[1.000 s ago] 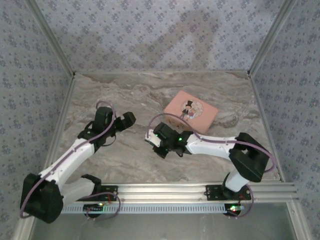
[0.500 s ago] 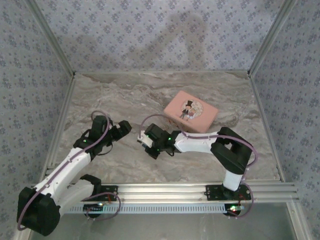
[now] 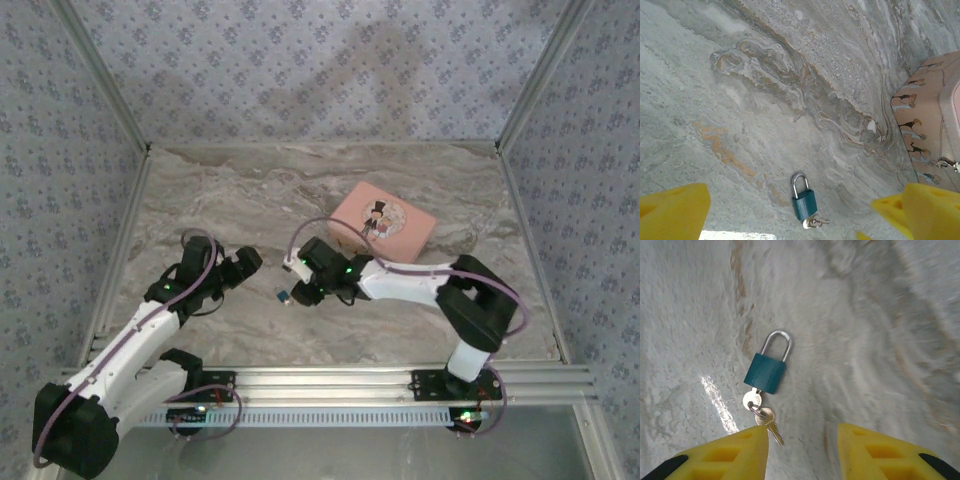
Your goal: Unlock a padlock with a key
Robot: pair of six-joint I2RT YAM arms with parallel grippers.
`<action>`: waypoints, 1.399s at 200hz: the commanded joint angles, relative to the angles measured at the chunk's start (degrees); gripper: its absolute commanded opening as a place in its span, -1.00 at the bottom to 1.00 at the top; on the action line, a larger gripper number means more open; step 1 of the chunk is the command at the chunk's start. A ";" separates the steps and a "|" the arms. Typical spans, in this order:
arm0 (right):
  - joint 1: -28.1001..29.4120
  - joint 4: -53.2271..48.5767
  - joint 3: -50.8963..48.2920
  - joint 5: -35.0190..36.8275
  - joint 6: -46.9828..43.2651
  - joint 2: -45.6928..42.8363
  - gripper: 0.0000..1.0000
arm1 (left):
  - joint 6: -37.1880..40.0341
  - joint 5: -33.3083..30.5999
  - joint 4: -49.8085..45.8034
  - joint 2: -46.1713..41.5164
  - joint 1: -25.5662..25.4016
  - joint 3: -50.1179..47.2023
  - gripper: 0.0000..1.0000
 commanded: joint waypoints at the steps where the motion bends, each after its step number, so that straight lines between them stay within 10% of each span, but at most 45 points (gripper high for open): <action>1: -2.11 -2.37 -1.90 2.83 2.39 -7.80 -0.04 | 1.23 1.22 -1.69 0.75 0.42 2.22 0.96; 27: -6.62 -4.44 -5.27 4.04 3.81 -15.88 0.17 | 3.50 0.97 -1.90 3.45 0.28 4.53 0.96; 32: -7.66 -4.60 -5.98 4.22 4.03 -17.52 0.89 | 4.09 0.96 -1.80 4.08 0.24 5.08 0.96; 36: -8.50 -4.64 -6.65 4.52 4.30 -18.78 0.99 | 4.56 0.96 -1.80 4.66 0.24 5.55 0.96; 115: -31.94 -5.90 -15.79 22.35 14.05 -37.67 1.00 | 21.42 -13.45 -6.79 16.39 0.83 19.97 0.96; 163: -40.82 18.95 -30.66 43.22 6.12 -40.17 1.00 | 39.50 -33.06 8.03 17.53 3.73 13.98 0.96; 231: -49.46 39.53 -36.41 42.26 3.66 -22.62 1.00 | 46.78 -29.19 41.71 22.90 15.21 -2.73 0.96; 280: -50.75 56.20 -38.90 28.28 1.28 -15.21 1.00 | 52.06 -20.77 58.71 29.55 18.65 -6.22 0.96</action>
